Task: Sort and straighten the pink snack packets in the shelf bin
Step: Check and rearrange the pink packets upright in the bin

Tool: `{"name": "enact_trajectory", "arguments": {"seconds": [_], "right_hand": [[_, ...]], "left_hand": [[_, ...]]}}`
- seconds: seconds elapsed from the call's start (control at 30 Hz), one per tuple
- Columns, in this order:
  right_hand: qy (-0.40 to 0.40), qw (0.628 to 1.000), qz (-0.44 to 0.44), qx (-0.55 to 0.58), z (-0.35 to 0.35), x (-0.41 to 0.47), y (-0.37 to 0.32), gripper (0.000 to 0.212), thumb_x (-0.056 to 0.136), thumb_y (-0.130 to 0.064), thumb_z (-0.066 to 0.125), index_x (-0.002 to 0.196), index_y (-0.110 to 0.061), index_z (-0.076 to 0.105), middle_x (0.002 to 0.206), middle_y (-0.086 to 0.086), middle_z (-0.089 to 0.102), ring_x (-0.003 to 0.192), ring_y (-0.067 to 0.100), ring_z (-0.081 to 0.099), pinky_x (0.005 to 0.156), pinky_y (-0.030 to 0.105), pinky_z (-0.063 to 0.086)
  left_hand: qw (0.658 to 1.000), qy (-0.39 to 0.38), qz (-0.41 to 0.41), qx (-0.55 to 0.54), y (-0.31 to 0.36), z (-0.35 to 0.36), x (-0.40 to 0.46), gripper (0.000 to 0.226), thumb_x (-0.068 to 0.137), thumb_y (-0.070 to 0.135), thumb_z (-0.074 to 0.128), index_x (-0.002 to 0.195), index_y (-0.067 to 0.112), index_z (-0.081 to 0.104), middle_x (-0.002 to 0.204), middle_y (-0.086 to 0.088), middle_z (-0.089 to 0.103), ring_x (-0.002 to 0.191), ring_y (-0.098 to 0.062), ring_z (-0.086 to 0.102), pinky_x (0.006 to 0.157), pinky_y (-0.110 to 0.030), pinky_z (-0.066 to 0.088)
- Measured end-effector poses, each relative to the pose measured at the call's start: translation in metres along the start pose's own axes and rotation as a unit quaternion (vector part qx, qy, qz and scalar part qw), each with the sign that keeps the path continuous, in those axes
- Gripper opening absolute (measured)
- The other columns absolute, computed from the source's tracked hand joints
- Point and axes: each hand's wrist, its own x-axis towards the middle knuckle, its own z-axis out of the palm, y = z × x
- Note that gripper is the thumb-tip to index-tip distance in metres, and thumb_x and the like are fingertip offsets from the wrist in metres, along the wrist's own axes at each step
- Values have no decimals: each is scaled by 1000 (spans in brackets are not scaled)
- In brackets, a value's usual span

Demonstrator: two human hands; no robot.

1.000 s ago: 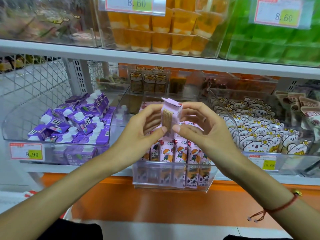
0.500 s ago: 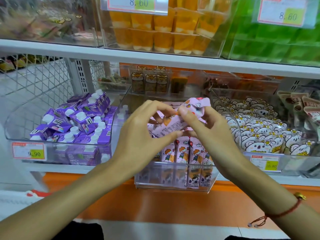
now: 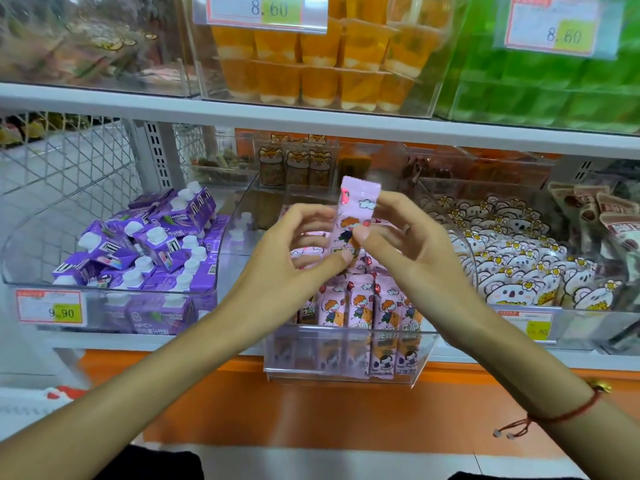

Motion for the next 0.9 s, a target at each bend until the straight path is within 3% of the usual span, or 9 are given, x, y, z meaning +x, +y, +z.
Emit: {"name": "enact_trajectory", "arguments": {"seconds": [0.1, 0.17, 0.23, 0.3, 0.37, 0.47, 0.57, 0.77, 0.9], "right_hand": [[-1, 999, 41, -17, -8, 8, 10, 42, 93, -29, 56, 134, -28, 48, 125, -13, 60, 112, 0, 59, 92, 21, 49], [12, 995, 86, -50, -17, 13, 17, 42, 93, -25, 57, 134, -27, 46, 125, -12, 58, 111, 1, 57, 92, 21, 49], [-17, 978, 90, -188, -23, 14, 24, 41, 93, -15, 57, 131, -23, 47, 120, -11, 57, 107, 7, 55, 91, 21, 48], [-97, 927, 81, -352, -21, 13, 33, 49, 91, -17, 55, 138, -18, 42, 128, -4, 56, 113, 13, 52, 95, 28, 44], [-160, 870, 79, -460, -15, 10, 42, 56, 90, -24, 51, 143, -14, 35, 135, 8, 52, 123, 22, 47, 91, 29, 39], [-188, 819, 56, -539, -5, 8, 46, 48, 92, -26, 45, 135, -7, 38, 130, 14, 50, 122, 25, 40, 81, 28, 26], [-184, 787, 28, -588, -6, 8, 46, 48, 93, -28, 41, 138, -9, 38, 125, 11, 53, 119, 24, 40, 94, 32, 28], [-147, 800, -5, -581, -13, -1, 36, 43, 94, -28, 47, 136, -22, 41, 118, 4, 58, 117, 21, 42, 90, 33, 32], [-141, 833, -15, -535, -22, -11, 31, 40, 96, -36, 48, 136, -32, 44, 114, -3, 60, 116, 15, 47, 87, 31, 41]], "left_hand": [[1000, 23, 20, 0, 3, -2, 1, 38, 86, 19, 68, 114, 40, 55, 108, 17, 65, 92, 3, 63, 74, -8, 47], [998, 65, 27, 3, 4, -6, 2, 39, 87, 17, 66, 116, 40, 54, 104, 22, 66, 89, 6, 63, 74, -6, 46], [994, 107, 24, -2, 4, -10, 4, 39, 86, 19, 67, 114, 41, 51, 99, 26, 64, 89, 4, 64, 78, -11, 49], [991, 132, 21, -6, 4, -10, 5, 36, 85, 20, 67, 114, 37, 52, 101, 19, 65, 91, -1, 64, 84, -22, 54], [989, 145, 26, -3, 5, -9, 5, 34, 84, 22, 68, 111, 37, 53, 102, 19, 64, 91, 3, 63, 85, -17, 52], [989, 147, 28, -14, 4, -9, 5, 32, 83, 21, 70, 109, 33, 55, 97, 23, 65, 90, 7, 62, 77, -7, 47], [991, 130, 27, -33, 2, -10, 8, 32, 83, 20, 70, 110, 26, 56, 97, 20, 68, 91, 4, 65, 75, -7, 47], [997, 65, 36, -18, -1, -3, 41, 32, 84, 15, 70, 106, 28, 51, 107, 11, 66, 97, -2, 67, 83, -15, 50], [999, -6, 29, 16, -7, 5, 62, 48, 85, 14, 70, 122, 28, 42, 111, 5, 63, 97, -7, 67, 88, -24, 53]]}}
